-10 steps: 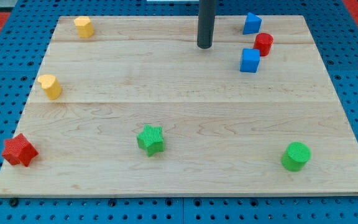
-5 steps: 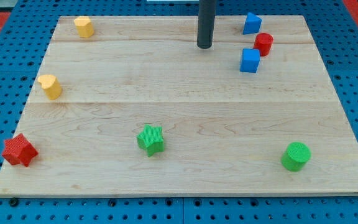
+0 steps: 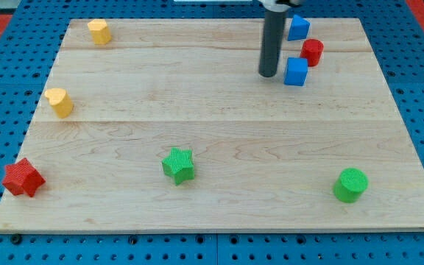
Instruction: Slide the blue cube closer to the red circle
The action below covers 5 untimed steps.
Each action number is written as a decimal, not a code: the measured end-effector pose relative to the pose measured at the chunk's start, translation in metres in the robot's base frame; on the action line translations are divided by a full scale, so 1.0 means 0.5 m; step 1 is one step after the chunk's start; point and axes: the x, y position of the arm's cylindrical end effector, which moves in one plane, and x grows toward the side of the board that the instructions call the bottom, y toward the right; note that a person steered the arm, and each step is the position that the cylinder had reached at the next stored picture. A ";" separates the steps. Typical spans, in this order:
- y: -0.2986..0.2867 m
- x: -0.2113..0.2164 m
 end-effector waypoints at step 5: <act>0.138 0.015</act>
